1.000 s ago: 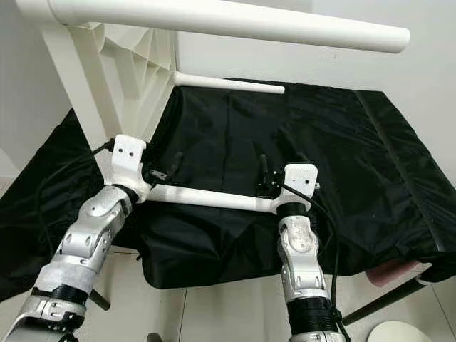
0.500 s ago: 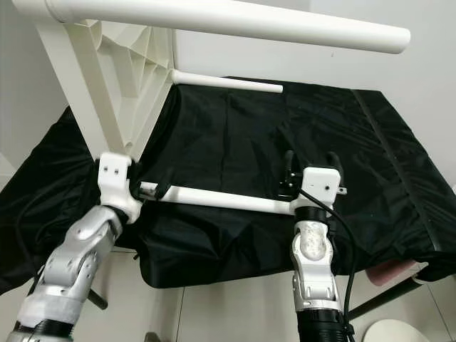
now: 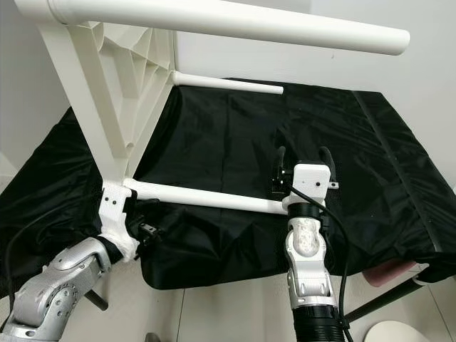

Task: Building children table

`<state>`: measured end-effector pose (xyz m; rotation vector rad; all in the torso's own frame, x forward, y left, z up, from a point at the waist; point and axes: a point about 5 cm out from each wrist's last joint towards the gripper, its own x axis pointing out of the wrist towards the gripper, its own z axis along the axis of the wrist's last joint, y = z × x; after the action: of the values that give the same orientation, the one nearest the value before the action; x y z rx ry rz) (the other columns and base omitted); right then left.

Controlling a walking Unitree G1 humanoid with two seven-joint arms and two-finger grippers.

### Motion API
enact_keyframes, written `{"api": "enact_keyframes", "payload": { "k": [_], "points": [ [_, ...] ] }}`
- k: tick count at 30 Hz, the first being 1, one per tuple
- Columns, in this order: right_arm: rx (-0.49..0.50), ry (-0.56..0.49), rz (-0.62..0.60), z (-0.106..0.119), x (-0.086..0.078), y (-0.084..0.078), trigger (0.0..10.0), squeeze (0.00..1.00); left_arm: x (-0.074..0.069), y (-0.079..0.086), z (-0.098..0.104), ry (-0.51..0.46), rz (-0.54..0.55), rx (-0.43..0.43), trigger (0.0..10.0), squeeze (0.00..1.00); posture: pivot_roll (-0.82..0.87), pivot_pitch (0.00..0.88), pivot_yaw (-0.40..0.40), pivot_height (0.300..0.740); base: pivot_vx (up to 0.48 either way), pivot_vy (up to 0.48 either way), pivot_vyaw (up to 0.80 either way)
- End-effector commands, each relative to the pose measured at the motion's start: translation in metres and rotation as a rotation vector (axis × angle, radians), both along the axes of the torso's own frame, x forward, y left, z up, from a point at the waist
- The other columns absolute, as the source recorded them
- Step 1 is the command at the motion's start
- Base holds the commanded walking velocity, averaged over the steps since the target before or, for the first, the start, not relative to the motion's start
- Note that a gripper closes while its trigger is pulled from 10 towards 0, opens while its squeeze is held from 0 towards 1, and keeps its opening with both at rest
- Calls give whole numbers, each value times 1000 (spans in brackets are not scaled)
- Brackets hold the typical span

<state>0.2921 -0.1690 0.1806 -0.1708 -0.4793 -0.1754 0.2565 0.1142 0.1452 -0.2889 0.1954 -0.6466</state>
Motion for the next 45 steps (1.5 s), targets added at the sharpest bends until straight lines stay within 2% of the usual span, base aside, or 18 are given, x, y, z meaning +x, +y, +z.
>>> {"api": "enact_keyframes", "payload": {
  "k": [1,3,5,6,11,16,27,30,34,38,42,45],
  "points": [
    [-19,-13,14,3,2,2,10000,0,6,1,0,44,34,-27,10000,0,81,32,-13,740,0,0,0],
    [-42,-38,28,10,2,6,10000,0,18,1,-2,116,114,-41,10000,0,76,34,-11,740,0,0,0],
    [-49,-47,31,12,1,7,10000,0,21,1,-4,151,139,-53,10000,0,76,34,-11,740,0,0,0],
    [-62,-64,33,16,0,9,10000,0,31,8,-8,212,234,-75,10000,0,65,40,1,740,0,0,0],
    [-66,-74,32,19,0,10,10000,0,36,13,-11,271,296,-100,10000,0,60,44,6,740,0,0,0],
    [-85,-80,25,19,-3,10,10000,0,37,23,-15,373,354,-124,10000,0,47,63,21,740,0,0,0],
    [-97,-77,22,19,-5,10,10000,0,28,24,-3,391,343,-164,10000,0,52,81,18,740,0,0,0],
    [-99,-79,25,20,-5,11,10000,0,29,24,-3,403,354,-170,10000,0,52,81,18,740,0,0,0],
    [-117,-110,45,28,-5,15,10000,0,37,24,2,402,386,-209,10000,0,55,86,3,740,0,0,0],
    [-239,-229,64,52,-12,26,10000,0,50,9,14,410,379,-288,10000,0,44,88,1,740,0,0,0],
    [-266,-262,54,57,-16,27,10000,0,52,7,14,426,398,-300,10000,0,41,87,1,740,0,0,0],
    [-342,-336,-68,66,-25,21,10000,0,57,3,13,434,434,-286,10000,0,36,88,1,740,0,0,0]
  ]
}}
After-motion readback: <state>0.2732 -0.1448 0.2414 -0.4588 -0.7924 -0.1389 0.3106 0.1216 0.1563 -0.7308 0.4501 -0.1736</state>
